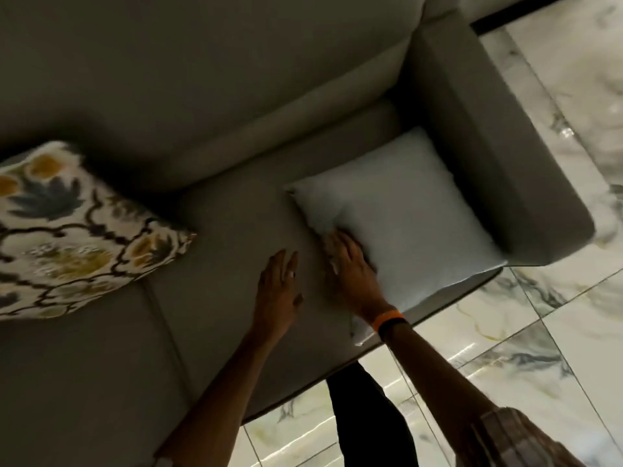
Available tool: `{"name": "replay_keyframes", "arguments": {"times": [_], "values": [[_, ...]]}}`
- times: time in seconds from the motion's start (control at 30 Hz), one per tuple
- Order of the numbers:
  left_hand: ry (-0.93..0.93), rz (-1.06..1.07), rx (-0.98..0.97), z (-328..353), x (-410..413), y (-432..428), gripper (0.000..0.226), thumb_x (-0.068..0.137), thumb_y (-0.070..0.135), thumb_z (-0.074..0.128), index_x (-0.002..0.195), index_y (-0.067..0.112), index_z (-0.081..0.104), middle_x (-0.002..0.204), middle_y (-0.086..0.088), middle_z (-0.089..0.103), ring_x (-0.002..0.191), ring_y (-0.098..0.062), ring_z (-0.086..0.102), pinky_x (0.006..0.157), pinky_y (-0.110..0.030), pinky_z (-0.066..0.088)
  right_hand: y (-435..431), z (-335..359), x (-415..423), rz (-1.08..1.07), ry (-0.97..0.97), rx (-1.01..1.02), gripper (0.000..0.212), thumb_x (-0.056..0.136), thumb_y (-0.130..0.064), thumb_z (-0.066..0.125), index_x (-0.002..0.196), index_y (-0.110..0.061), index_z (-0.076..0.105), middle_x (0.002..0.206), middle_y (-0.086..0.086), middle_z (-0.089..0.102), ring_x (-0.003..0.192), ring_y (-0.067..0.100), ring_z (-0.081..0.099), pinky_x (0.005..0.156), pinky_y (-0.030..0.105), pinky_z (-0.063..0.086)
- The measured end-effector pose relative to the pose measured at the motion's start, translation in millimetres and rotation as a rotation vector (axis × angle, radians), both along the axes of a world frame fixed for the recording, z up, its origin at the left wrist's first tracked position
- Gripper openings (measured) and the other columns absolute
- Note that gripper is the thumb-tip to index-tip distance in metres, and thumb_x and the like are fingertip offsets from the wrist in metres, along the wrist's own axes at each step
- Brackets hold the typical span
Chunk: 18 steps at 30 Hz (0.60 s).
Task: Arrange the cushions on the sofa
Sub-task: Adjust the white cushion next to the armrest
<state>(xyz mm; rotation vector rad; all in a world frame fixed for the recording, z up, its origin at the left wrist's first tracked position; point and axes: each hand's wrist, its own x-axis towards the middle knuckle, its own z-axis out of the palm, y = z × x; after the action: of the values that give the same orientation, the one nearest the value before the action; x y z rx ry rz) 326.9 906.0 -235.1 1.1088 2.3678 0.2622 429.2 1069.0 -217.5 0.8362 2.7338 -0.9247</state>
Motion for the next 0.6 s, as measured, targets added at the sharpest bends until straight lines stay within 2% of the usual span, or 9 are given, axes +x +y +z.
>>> {"name": "replay_keyframes", "arguments": {"times": [0.07,0.13,0.23,0.33,0.37,0.43,0.5,0.53,0.6], "values": [[-0.018,-0.025,0.002,11,3,36,0.107,0.071,0.026,0.082,0.155,0.026,0.014,0.16,-0.012,0.024,0.146,-0.029,0.026,0.111,-0.045,0.038,35,7,14,0.085,0.098,0.084,0.061,0.095,-0.027,0.055,0.151,-0.014,0.035,0.157,0.017,0.038,0.146,0.032,0.031,0.115,0.052,0.036],[-0.022,-0.075,0.035,18,7,66,0.108,0.071,0.018,0.082,0.154,0.032,0.014,0.163,-0.011,0.016,0.148,-0.03,0.023,0.109,-0.046,0.039,72,11,27,0.109,0.175,0.217,0.061,0.091,-0.036,0.058,0.146,-0.016,0.04,0.152,0.018,0.045,0.142,0.035,0.037,0.112,0.056,0.035],[-0.016,-0.102,0.086,23,14,95,0.099,0.079,0.01,0.072,0.154,0.038,0.013,0.165,-0.007,0.006,0.15,-0.03,0.016,0.114,-0.043,0.036,137,19,52,-0.197,0.032,0.255,0.075,0.083,-0.061,0.063,0.146,-0.027,0.038,0.155,0.011,0.039,0.145,0.031,0.031,0.114,0.056,0.025],[-0.048,-0.047,0.086,17,17,114,0.095,0.085,0.013,0.065,0.154,0.041,0.006,0.166,-0.003,0.003,0.151,-0.03,0.013,0.113,-0.044,0.035,204,20,90,-0.611,-0.197,-0.046,0.092,0.072,-0.082,0.057,0.149,-0.042,0.029,0.156,0.009,0.036,0.142,0.035,0.035,0.113,0.056,0.03],[-0.065,-0.055,0.075,15,16,119,0.093,0.087,0.014,0.063,0.154,0.041,0.005,0.166,-0.003,0.005,0.151,-0.03,0.014,0.114,-0.047,0.036,221,20,100,-0.66,-0.259,-0.193,0.101,0.066,-0.09,0.052,0.151,-0.044,0.024,0.157,0.009,0.037,0.139,0.038,0.039,0.113,0.055,0.033],[-0.111,-0.038,0.049,12,8,126,0.092,0.086,0.013,0.061,0.153,0.043,0.007,0.165,0.0,0.01,0.15,-0.028,0.016,0.111,-0.056,0.035,244,21,109,-0.571,-0.38,-0.369,0.112,0.06,-0.095,0.043,0.154,-0.042,0.016,0.159,0.008,0.036,0.139,0.037,0.042,0.115,0.048,0.034],[-0.213,0.056,-0.075,16,-4,130,0.09,0.082,0.014,0.063,0.152,0.044,0.013,0.164,0.008,0.014,0.149,-0.019,0.018,0.112,-0.064,0.026,264,25,101,-0.468,-0.439,-0.407,0.104,0.068,-0.09,0.041,0.155,-0.039,0.016,0.161,0.004,0.033,0.144,0.032,0.037,0.118,0.041,0.027],[-0.272,0.108,-0.087,19,-15,130,0.085,0.083,0.017,0.065,0.151,0.042,0.021,0.162,0.009,0.019,0.145,-0.014,0.026,0.111,-0.064,0.024,274,32,92,-0.444,-0.422,-0.437,0.096,0.074,-0.087,0.043,0.155,-0.04,0.02,0.159,0.0,0.037,0.143,0.028,0.038,0.117,0.038,0.028],[-0.495,0.311,0.049,29,-43,128,0.063,0.088,0.015,0.066,0.144,0.026,0.04,0.153,0.002,0.038,0.127,-0.004,0.05,0.113,-0.055,0.034,295,52,72,-0.431,-0.316,-0.575,0.071,0.088,-0.073,0.046,0.15,-0.041,0.032,0.14,-0.012,0.051,0.127,0.017,0.051,0.107,0.026,0.037]]}}
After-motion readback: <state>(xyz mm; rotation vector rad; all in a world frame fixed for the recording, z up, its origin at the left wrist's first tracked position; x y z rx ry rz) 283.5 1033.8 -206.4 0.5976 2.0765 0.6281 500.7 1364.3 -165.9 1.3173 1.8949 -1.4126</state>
